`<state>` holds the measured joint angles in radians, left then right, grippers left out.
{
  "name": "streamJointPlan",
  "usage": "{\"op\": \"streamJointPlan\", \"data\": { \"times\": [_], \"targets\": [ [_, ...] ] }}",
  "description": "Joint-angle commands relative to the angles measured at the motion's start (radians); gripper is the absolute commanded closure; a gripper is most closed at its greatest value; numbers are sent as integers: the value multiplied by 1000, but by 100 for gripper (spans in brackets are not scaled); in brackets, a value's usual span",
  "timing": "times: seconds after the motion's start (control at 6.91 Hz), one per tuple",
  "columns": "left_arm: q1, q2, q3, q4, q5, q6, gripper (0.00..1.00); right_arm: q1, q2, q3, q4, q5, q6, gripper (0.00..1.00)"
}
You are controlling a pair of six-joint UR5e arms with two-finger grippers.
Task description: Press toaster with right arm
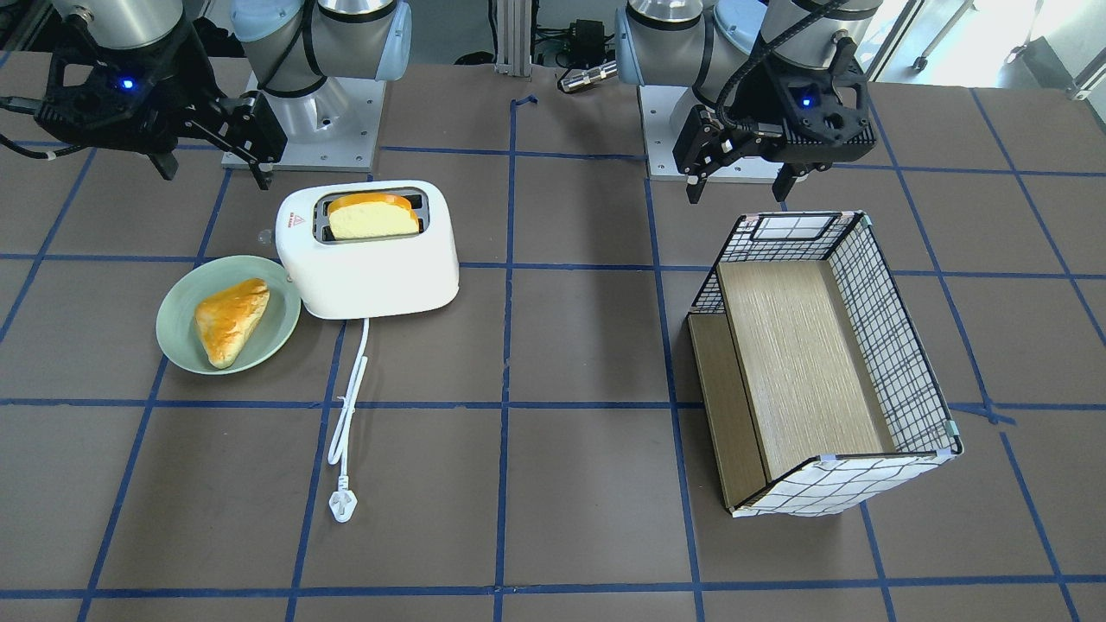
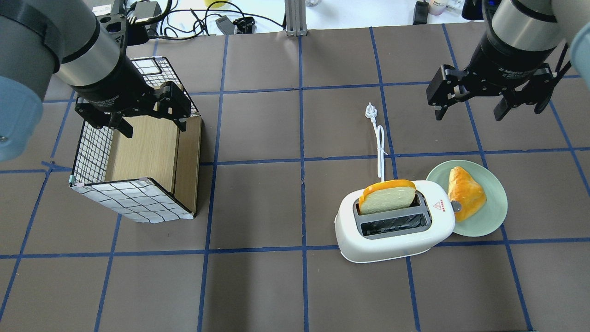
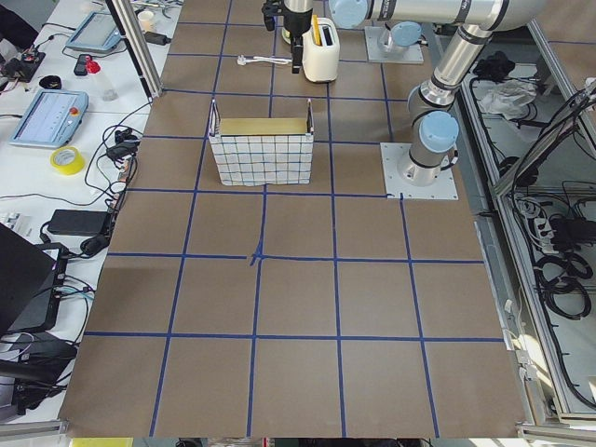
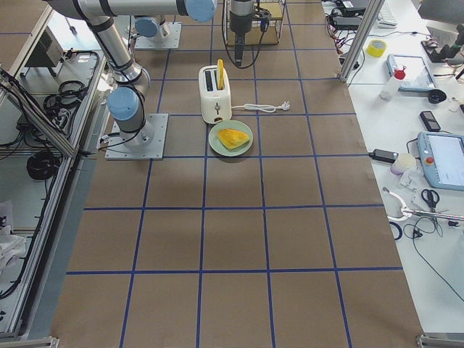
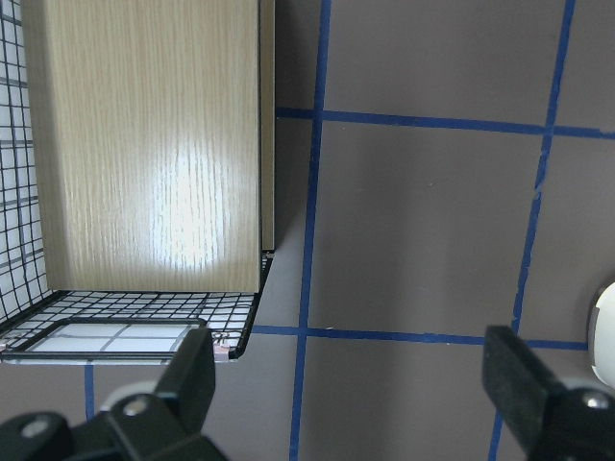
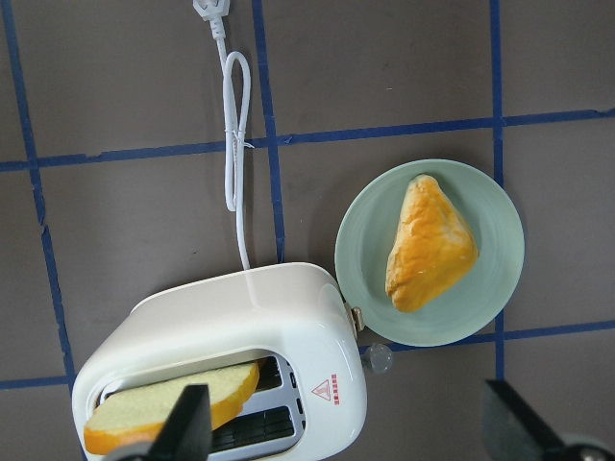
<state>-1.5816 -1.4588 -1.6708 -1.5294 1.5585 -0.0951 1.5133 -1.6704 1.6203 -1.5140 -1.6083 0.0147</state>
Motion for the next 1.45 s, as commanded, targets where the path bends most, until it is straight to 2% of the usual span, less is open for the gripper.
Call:
{"op": "streamJointPlan", "data": {
  "times": [0.0, 1.3],
  "targets": [
    [0, 0, 0, 0, 0, 0, 0, -1, 3, 4, -2, -1, -42, 0],
    [0, 0, 0, 0, 0, 0, 0, -4, -2, -22, 40, -6, -22, 0]
  ]
}}
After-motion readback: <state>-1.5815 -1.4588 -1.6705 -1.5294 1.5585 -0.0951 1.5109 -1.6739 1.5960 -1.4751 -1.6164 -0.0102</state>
